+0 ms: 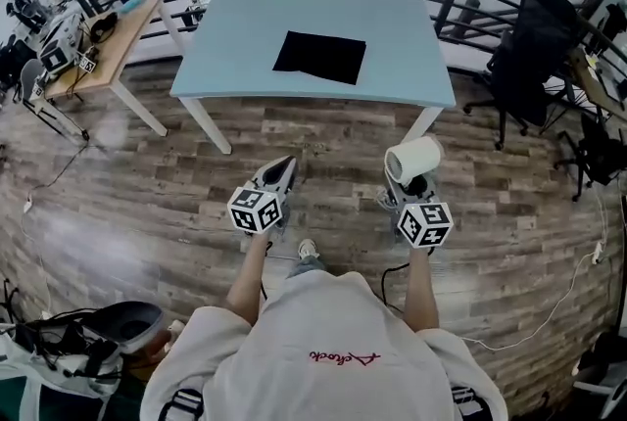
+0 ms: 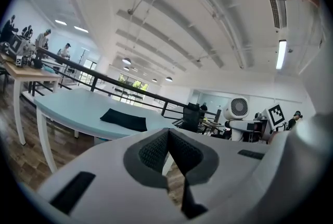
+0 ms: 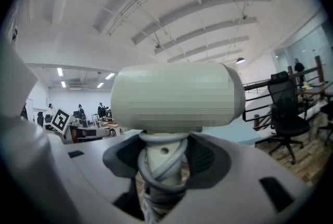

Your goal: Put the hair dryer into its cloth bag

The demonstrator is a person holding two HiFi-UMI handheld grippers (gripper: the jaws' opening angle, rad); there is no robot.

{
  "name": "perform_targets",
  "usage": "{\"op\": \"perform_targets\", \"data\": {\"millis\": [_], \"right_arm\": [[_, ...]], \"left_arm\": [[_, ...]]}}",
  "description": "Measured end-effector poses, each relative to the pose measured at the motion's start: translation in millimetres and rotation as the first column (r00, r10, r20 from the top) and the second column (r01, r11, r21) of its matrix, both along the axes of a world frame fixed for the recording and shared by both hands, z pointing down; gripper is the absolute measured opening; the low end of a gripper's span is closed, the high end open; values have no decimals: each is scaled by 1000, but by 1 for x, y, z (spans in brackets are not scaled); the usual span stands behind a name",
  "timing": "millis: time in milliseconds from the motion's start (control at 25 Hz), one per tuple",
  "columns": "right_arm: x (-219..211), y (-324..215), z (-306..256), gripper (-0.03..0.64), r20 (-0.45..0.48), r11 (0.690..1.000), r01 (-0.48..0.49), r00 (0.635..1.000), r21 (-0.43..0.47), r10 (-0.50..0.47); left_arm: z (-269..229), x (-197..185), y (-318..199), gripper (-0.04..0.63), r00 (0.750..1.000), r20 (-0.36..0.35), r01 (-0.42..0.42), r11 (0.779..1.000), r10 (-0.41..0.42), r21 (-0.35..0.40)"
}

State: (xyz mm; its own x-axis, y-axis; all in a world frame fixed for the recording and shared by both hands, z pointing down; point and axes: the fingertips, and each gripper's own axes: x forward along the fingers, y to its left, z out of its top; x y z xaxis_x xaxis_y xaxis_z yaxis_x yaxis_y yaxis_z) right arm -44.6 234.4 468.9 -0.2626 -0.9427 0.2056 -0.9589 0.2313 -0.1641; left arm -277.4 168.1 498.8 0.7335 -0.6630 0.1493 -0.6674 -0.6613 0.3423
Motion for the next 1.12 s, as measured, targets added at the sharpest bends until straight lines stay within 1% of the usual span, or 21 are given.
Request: {"op": "perform_targets", "data": {"millis": [320,520,760,1120], "right_arm": [[-14,-70,5,229,-11,999,-36,999,-10,36],[-22,-100,8,229,-10,997,-70,997,-9,70],[-24,-119,16,229,-5,995,-101,995,-11,101],[-21,-125,22,229,-4,992,-121,993,-18,121]], "left_arm": [[-10,-13,-84,8,1000,4,-26,999,26,30],[-6,-14,-121,8,998,8,-68,997,68,28],[0,-8,-149,8,994,15,-110,993,110,28],[10,4,-157,8,989,15,-150,989,150,16]]}}
